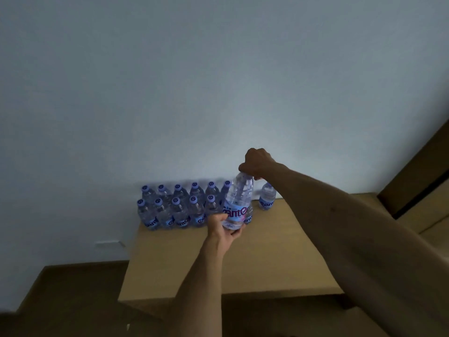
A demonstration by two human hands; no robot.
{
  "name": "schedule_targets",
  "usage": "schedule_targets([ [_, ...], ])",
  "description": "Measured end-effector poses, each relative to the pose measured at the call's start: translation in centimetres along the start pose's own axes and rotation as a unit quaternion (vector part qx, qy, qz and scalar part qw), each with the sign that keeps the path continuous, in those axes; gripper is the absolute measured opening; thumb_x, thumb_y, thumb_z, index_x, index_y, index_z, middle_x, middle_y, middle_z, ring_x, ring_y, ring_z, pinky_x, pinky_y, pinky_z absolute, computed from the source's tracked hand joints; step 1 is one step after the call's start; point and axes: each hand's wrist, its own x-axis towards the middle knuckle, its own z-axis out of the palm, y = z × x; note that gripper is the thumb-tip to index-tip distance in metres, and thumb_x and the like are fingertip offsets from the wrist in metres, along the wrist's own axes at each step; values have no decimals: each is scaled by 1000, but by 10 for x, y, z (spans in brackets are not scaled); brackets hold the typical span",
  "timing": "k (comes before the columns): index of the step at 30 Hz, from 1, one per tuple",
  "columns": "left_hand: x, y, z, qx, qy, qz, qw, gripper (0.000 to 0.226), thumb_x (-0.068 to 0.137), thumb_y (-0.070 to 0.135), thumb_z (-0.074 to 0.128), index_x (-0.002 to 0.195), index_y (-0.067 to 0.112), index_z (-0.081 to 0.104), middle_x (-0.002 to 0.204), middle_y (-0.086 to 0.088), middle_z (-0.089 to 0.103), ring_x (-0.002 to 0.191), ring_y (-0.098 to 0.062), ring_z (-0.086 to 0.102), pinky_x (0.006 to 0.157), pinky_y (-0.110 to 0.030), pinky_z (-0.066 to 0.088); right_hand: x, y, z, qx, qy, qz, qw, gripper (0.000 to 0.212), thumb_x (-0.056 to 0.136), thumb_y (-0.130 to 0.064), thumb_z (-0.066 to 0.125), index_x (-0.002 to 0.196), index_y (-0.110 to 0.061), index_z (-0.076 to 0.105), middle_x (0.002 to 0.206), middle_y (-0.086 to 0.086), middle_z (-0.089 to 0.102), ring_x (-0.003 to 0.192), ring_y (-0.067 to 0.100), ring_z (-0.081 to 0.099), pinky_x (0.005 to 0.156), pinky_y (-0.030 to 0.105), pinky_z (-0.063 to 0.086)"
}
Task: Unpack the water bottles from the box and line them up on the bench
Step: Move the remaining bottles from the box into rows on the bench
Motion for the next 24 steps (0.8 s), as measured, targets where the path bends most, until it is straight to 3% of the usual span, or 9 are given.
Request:
schedule_targets([
  [3,18,-20,8,29,-1,-42,999,45,87,15,45,129,-1,52,124,-28,59,110,-42,57,82,-44,51,10,29,7,-11,-44,21,999,29,79,-23,64,55,-12,52,30,-4,50,39,13,56,48,21,41],
  [6,37,-31,20,227,-11,-89,970,37,89,20,46,118,0,58,113,-20,65,101,-33,62,80,-36,48,21,60,16,-43,-51,35,997,23,75,-18,66,59,-11,51,49,3,59,56,21,61,47,21,39],
  [8,53,-33,32,420,-13,-95,903,29,94,21,46,115,4,55,103,-13,65,90,-25,65,71,-31,48,30,80,25,-73,-54,25,996,23,74,-18,68,65,-8,49,70,7,57,69,25,61,54,24,42],
  [10,71,-33,43,543,10,-43,839,32,96,17,44,125,5,51,104,-13,64,84,-23,64,63,-28,50,40,98,36,-109,-52,-9,993,19,77,-19,69,80,-9,53,86,10,54,81,29,61,61,28,44],
  [13,97,-27,52,719,57,82,688,35,96,21,42,126,7,55,120,-15,63,106,-31,62,87,-38,52,68,123,50,-140,-50,-55,987,22,77,-16,66,96,-7,60,103,17,59,95,34,62,68,32,46],
  [15,113,-25,52,762,80,123,630,28,92,20,48,115,9,60,113,-12,66,103,-30,63,85,-39,52,87,136,58,-141,-61,-63,986,19,76,-16,66,92,-9,59,103,16,59,95,33,63,68,32,48],
  [17,128,-23,52,773,98,143,611,23,89,19,54,109,12,61,107,-9,68,99,-28,64,82,-39,55,104,146,71,-138,-80,-68,985,17,74,-16,66,88,-13,56,103,15,58,95,33,62,69,32,49],
  [21,150,-20,65,760,121,182,612,27,90,20,59,116,16,59,108,-6,68,101,-24,65,84,-39,55,124,160,107,-136,-118,-84,980,23,77,-15,65,99,-9,61,109,16,59,103,34,61,75,33,49],
  [24,163,-19,78,765,139,186,601,10,93,23,57,100,17,57,97,-3,67,93,-22,67,73,-32,53,135,165,126,-136,-144,-99,975,19,78,-12,62,97,-8,63,107,15,63,104,31,62,76,32,49],
])
